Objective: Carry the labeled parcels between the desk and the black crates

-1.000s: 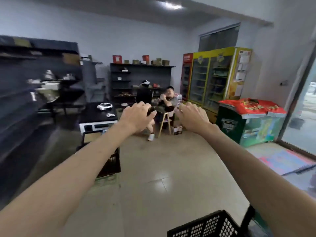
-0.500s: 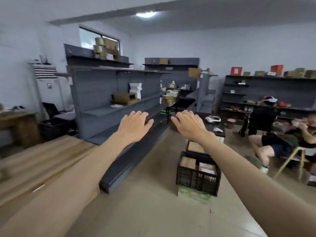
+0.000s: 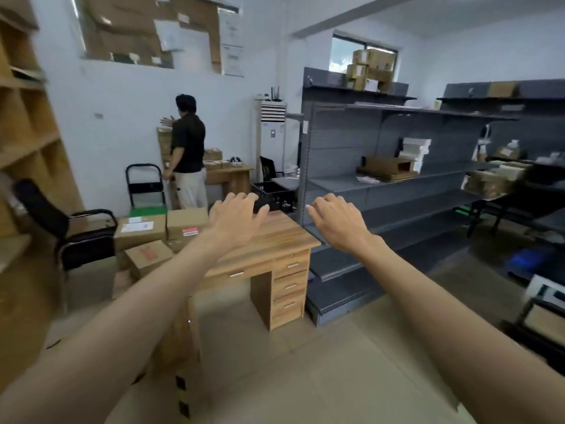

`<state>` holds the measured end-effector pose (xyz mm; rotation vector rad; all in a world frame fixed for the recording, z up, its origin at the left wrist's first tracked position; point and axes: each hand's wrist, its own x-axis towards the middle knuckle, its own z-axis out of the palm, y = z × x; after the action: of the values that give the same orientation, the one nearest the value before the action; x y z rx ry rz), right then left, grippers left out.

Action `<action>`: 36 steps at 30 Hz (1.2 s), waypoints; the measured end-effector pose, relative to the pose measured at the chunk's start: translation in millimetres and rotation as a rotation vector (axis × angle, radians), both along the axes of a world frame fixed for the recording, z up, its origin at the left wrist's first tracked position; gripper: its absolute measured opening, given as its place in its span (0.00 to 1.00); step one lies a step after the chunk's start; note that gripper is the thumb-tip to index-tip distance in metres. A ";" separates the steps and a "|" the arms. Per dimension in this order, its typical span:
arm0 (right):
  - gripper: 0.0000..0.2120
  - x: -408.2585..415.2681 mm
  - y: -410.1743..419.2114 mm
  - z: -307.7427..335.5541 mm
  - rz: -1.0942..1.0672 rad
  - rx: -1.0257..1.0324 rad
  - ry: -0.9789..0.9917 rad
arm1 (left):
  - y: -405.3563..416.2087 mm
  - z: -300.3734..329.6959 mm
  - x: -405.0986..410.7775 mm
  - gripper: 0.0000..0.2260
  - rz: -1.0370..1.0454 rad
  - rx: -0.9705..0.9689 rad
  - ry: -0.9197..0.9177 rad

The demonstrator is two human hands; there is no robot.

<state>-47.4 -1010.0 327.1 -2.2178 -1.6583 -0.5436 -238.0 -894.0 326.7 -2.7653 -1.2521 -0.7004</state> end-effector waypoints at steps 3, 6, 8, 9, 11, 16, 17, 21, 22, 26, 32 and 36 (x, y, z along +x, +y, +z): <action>0.19 -15.9 48.2 -6.8 0.100 -0.007 0.046 | 29.2 -4.4 -23.6 0.22 0.074 -0.015 0.012; 0.21 -26.7 99.9 -11.3 0.190 -0.023 0.068 | 57.1 -4.3 -41.3 0.21 0.155 -0.019 0.008; 0.21 -32.0 136.2 -11.4 0.253 -0.029 0.070 | 80.5 -3.1 -50.8 0.20 0.214 -0.026 0.011; 0.21 -34.1 154.2 -10.4 0.280 -0.030 0.066 | 92.4 -1.8 -55.3 0.20 0.241 -0.031 0.009; 0.20 -37.1 188.7 -7.3 0.327 -0.033 0.059 | 116.1 1.6 -61.9 0.21 0.293 -0.032 0.009; 0.20 -37.2 271.6 3.0 0.425 -0.029 0.057 | 178.7 12.0 -67.5 0.24 0.413 0.023 0.047; 0.20 -37.0 287.6 4.7 0.446 -0.023 0.050 | 190.2 13.5 -68.6 0.24 0.439 0.032 0.047; 0.19 -39.8 346.1 3.7 0.514 -0.015 0.023 | 229.3 8.8 -75.0 0.24 0.530 0.021 0.054; 0.19 -40.9 360.2 1.0 0.531 -0.014 0.023 | 238.1 5.3 -76.6 0.24 0.551 0.021 0.050; 0.20 -50.1 411.5 -17.4 0.580 -0.043 0.026 | 270.8 -10.6 -81.9 0.22 0.611 0.000 0.082; 0.21 -72.8 480.4 -44.5 0.649 -0.110 0.081 | 327.9 -28.9 -90.3 0.22 0.654 -0.009 0.108; 0.21 -88.3 530.8 -55.8 0.656 -0.145 0.080 | 377.4 -43.0 -100.8 0.22 0.663 -0.037 0.094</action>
<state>-135.7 -479.2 271.4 -1.5948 -2.2745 -0.1600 -338.8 -516.6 283.8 -2.1379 -1.9991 -0.4763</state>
